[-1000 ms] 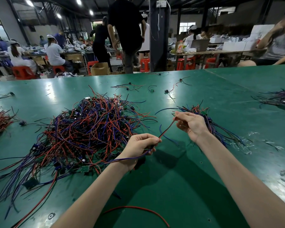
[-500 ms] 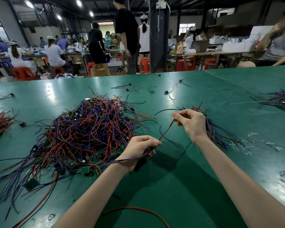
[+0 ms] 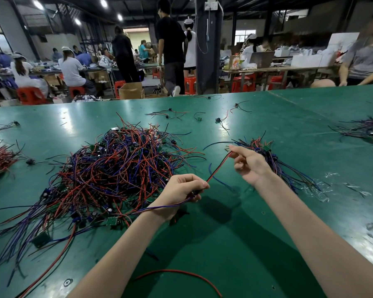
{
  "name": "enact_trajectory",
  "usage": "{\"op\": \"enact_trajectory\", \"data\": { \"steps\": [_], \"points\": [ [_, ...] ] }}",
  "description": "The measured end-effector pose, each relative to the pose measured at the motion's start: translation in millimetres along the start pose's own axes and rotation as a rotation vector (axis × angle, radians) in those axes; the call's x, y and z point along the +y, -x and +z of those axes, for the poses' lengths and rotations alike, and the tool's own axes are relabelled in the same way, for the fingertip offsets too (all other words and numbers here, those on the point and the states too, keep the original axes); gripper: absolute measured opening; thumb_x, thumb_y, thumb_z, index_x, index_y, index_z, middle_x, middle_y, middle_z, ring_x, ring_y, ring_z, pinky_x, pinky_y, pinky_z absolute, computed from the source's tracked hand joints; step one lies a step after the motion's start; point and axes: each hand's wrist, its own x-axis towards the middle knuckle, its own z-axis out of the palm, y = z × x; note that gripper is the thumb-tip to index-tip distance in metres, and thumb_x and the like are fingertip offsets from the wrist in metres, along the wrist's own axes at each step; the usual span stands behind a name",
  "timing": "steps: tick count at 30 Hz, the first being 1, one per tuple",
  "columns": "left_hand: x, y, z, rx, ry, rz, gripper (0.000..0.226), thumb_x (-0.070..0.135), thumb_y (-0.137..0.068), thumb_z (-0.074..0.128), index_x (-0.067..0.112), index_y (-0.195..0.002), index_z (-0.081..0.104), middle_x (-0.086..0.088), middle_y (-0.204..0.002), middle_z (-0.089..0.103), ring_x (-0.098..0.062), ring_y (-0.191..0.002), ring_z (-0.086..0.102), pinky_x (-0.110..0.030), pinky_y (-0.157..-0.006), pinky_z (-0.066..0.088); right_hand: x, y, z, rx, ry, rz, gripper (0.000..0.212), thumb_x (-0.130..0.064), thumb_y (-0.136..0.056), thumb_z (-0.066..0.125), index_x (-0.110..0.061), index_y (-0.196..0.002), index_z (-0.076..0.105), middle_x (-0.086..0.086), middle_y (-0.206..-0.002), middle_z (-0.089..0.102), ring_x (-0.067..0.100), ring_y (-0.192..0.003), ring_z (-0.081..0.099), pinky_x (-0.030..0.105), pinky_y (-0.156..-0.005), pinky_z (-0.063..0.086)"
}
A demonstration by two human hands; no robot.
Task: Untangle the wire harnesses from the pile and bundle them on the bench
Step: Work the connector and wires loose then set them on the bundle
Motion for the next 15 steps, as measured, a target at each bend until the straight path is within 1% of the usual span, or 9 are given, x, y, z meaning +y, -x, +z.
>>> {"op": "enact_trajectory", "data": {
  "steps": [2,3,5,6,9,12,13,14,15],
  "points": [
    [0,-1,1,-0.001,-0.022,0.010,0.033,-0.004,-0.085,0.061,0.013,-0.058,0.070,-0.003,-0.059,0.062,-0.008,-0.044,0.051,-0.015,-0.046,0.042,1,1,-3,-0.099,-0.198,0.238,0.020,-0.008,-0.089,0.059,-0.005,-0.070,0.052,-0.001,-0.043,0.052,0.000,-0.030,0.041,0.008,-0.030,0.027],
    [-1,-1,1,0.001,-0.023,0.012,0.032,-0.005,-0.085,0.062,0.012,-0.058,0.069,-0.005,-0.059,0.061,-0.008,-0.044,0.050,-0.015,-0.045,0.042,2,1,-4,-0.125,-0.259,0.312,0.022,-0.010,-0.089,0.058,-0.004,-0.069,0.052,-0.002,-0.041,0.048,0.000,-0.029,0.040,0.009,-0.029,0.028],
    [-1,-2,0,0.009,-0.021,0.013,0.031,-0.006,-0.084,0.061,0.010,-0.059,0.069,-0.009,-0.062,0.058,-0.007,-0.044,0.049,-0.015,-0.045,0.042,2,1,-3,-0.116,-0.239,0.308,0.023,-0.010,-0.090,0.058,-0.003,-0.069,0.052,-0.002,-0.041,0.049,0.000,-0.028,0.040,0.009,-0.029,0.028],
    [-2,-2,0,0.013,-0.022,0.014,0.032,-0.006,-0.084,0.061,0.011,-0.058,0.069,-0.011,-0.064,0.058,-0.007,-0.043,0.049,-0.015,-0.045,0.042,2,0,-2,-0.075,-0.150,0.226,0.022,-0.008,-0.089,0.059,-0.002,-0.069,0.052,0.001,-0.044,0.053,0.000,-0.029,0.040,0.008,-0.030,0.027],
    [-1,-3,0,0.006,-0.036,0.021,0.029,-0.005,-0.084,0.061,0.009,-0.061,0.068,-0.010,-0.064,0.058,-0.008,-0.044,0.050,-0.015,-0.045,0.041,4,-4,0,0.097,0.229,-0.181,0.017,-0.004,-0.081,0.069,-0.003,-0.069,0.058,0.011,-0.057,0.061,0.004,-0.033,0.043,0.015,-0.033,0.033],
    [-3,-3,1,-0.009,-0.060,0.024,0.023,-0.004,-0.084,0.062,0.006,-0.064,0.065,-0.007,-0.060,0.057,-0.008,-0.045,0.049,-0.017,-0.047,0.042,11,-6,-3,0.164,0.633,-0.590,0.018,-0.013,-0.081,0.072,-0.007,-0.066,0.063,0.005,-0.058,0.064,0.007,-0.038,0.051,0.018,-0.037,0.038],
    [-3,-3,2,-0.013,-0.065,0.023,0.022,-0.004,-0.084,0.062,0.006,-0.064,0.065,-0.006,-0.059,0.057,-0.008,-0.045,0.049,-0.017,-0.047,0.042,13,-5,-2,0.165,0.718,-0.670,0.018,-0.015,-0.082,0.071,-0.008,-0.067,0.065,0.002,-0.057,0.065,0.005,-0.038,0.053,0.017,-0.038,0.039],
    [-4,-3,2,-0.015,-0.064,0.022,0.022,-0.004,-0.084,0.062,0.006,-0.065,0.065,-0.007,-0.060,0.057,-0.008,-0.045,0.049,-0.017,-0.047,0.042,14,-5,-1,0.167,0.723,-0.681,0.017,-0.016,-0.082,0.071,-0.008,-0.068,0.065,0.001,-0.056,0.065,0.005,-0.038,0.054,0.017,-0.037,0.040],
    [-4,-2,2,-0.014,-0.060,0.023,0.022,-0.004,-0.084,0.062,0.006,-0.065,0.065,-0.006,-0.060,0.057,-0.008,-0.045,0.050,-0.017,-0.048,0.042,12,-4,0,0.163,0.627,-0.605,0.017,-0.013,-0.082,0.072,-0.007,-0.068,0.065,0.002,-0.055,0.065,0.006,-0.038,0.052,0.017,-0.036,0.039]
  ]
}}
